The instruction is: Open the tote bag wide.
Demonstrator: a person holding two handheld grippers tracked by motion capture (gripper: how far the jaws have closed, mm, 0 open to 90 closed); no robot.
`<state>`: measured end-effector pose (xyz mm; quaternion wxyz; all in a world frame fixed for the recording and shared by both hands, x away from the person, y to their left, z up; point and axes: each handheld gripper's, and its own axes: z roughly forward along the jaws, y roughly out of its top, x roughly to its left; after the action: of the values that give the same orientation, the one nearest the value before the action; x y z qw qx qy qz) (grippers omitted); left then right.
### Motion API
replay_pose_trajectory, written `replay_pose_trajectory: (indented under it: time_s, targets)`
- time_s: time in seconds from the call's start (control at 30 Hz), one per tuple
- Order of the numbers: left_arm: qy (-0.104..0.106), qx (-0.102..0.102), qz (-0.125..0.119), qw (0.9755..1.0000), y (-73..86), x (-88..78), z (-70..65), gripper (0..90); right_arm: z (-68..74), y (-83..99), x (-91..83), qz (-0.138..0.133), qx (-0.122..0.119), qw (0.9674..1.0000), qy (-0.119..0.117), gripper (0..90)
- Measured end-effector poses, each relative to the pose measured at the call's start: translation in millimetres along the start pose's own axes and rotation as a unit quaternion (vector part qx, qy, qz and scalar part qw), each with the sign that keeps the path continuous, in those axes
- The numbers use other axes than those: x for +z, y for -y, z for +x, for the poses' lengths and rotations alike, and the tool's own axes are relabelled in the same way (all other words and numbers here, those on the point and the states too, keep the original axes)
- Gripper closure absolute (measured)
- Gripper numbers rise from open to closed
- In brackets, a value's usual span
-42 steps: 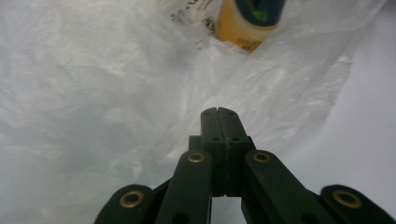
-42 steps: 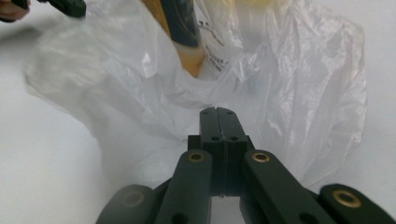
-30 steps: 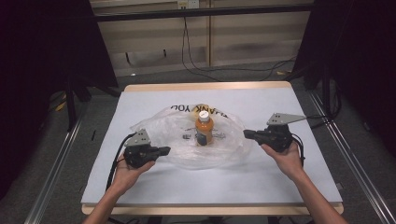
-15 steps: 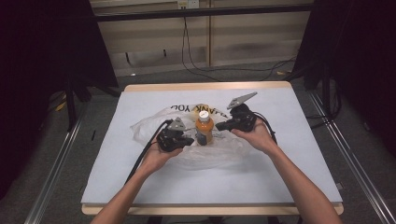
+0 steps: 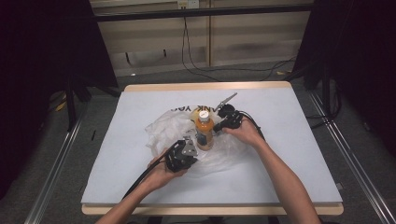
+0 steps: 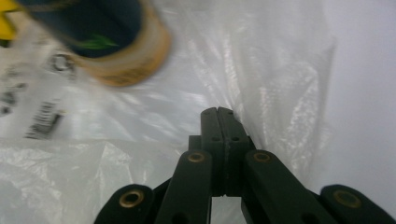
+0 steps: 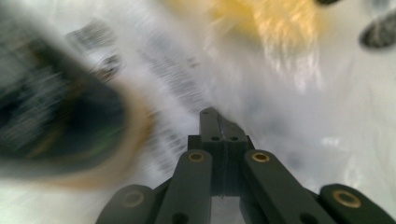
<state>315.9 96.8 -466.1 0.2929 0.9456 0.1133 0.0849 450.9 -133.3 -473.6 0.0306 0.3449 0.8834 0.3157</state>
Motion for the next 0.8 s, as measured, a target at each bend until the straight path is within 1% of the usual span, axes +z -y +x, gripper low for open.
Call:
replay_pose_trajectory:
  time_s: [0.03, 0.07, 0.1, 0.17, 0.2, 0.23, 0.27, 0.3, 0.33, 0.37, 0.4, 0.43, 0.47, 0.5, 0.53, 0.57, 0.6, 0.63, 0.7, 0.73, 0.77, 0.8]
  targets:
    - [-0.007, 0.008, -0.001, 0.9999, 1.3, -1.3, -5.9, 90.0, -3.2, -1.9, 0.7, 0.001, 0.005, 1.0000, 0.002, 90.0]
    - [-0.002, 0.017, -0.002, 0.9998, 2.4, -3.0, -12.9, 90.0, -7.9, -4.4, 2.3, -0.002, 0.008, 0.9999, 0.007, 90.0]
    - [0.006, 0.023, 0.000, 0.9997, 2.7, -4.8, -17.0, 90.0, -16.3, -10.0, 5.3, -0.004, 0.022, 0.9997, 0.011, 90.0]
    - [0.012, 0.040, 0.000, 0.9991, 5.0, -8.3, -28.5, 90.0, -24.0, -15.1, 8.0, -0.007, 0.039, 0.9991, 0.016, 90.0]
    - [0.019, 0.043, 0.001, 0.9989, 6.4, -10.6, -32.9, 90.0, -27.9, -17.3, 8.8, -0.008, 0.042, 0.9988, 0.024, 90.0]
    - [0.026, 0.043, -0.001, 0.9987, 8.2, -12.5, -36.4, 90.0, -27.9, -17.3, 8.8, -0.008, 0.042, 0.9988, 0.024, 90.0]
    - [0.028, 0.047, -0.004, 0.9985, 10.2, -14.0, -39.4, 90.0, -35.0, -21.0, 10.0, -0.007, 0.049, 0.9981, 0.037, 90.0]
    - [0.035, 0.042, -0.012, 0.9984, 14.6, -16.6, -43.4, 90.0, -38.1, -22.5, 10.1, -0.007, 0.054, 0.9977, 0.041, 90.0]
    - [0.035, 0.042, -0.012, 0.9984, 14.6, -16.6, -43.4, 90.0, -41.0, -23.7, 10.3, -0.007, 0.055, 0.9971, 0.052, 90.0]
    - [0.043, 0.042, -0.017, 0.9980, 17.4, -18.0, -44.8, 90.0, -41.0, -23.7, 10.3, -0.007, 0.055, 0.9971, 0.052, 90.0]
    - [0.051, 0.042, -0.022, 0.9976, 19.4, -19.0, -45.2, 90.0, -43.9, -24.8, 10.8, -0.009, 0.058, 0.9965, 0.061, 90.0]
    - [0.059, 0.038, -0.021, 0.9973, 21.0, -20.1, -45.9, 90.0, -47.6, -26.1, 11.3, -0.011, 0.062, 0.9956, 0.069, 90.0]
    - [0.060, 0.039, -0.029, 0.9970, 22.4, -20.3, -47.1, 90.0, -49.0, -26.7, 11.4, -0.010, 0.067, 0.9946, 0.078, 90.0]
    - [0.060, 0.036, -0.028, 0.9971, 23.5, -21.3, -48.8, 90.0, -51.5, -27.0, 11.7, -0.013, 0.068, 0.9943, 0.081, 90.0]
    - [0.056, 0.039, -0.029, 0.9973, 24.0, -21.7, -50.6, 90.0, -53.2, -27.2, 11.5, -0.014, 0.074, 0.9933, 0.087, 90.0]
    - [0.049, 0.048, -0.026, 0.9973, 23.8, -22.0, -51.6, 90.0, -53.2, -27.2, 11.5, -0.014, 0.074, 0.9933, 0.087, 90.0]
    - [0.051, 0.042, -0.026, 0.9974, 23.6, -22.4, -53.7, 90.0, -54.9, -27.4, 11.4, -0.015, 0.076, 0.9925, 0.094, 90.0]
    - [0.056, 0.051, -0.025, 0.9969, 23.2, -22.8, -53.7, 90.0, -57.7, -27.7, 11.9, -0.020, 0.082, 0.9916, 0.098, 90.0]
    - [0.059, 0.051, -0.031, 0.9965, 26.2, -24.7, -58.0, 90.0, -60.1, -29.6, 12.4, -0.019, 0.089, 0.9883, 0.123, 90.0]
    - [0.059, 0.051, -0.031, 0.9965, 26.2, -24.7, -58.0, 90.0, -60.1, -29.6, 12.4, -0.019, 0.089, 0.9883, 0.123, 90.0]
    - [0.061, 0.053, -0.031, 0.9963, 27.7, -26.2, -60.7, 90.0, -60.4, -30.7, 13.1, -0.020, 0.090, 0.9867, 0.134, 90.0]
    - [0.073, 0.057, -0.032, 0.9952, 28.1, -26.4, -60.2, 90.0, -60.3, -32.5, 14.5, -0.018, 0.094, 0.9846, 0.146, 90.0]
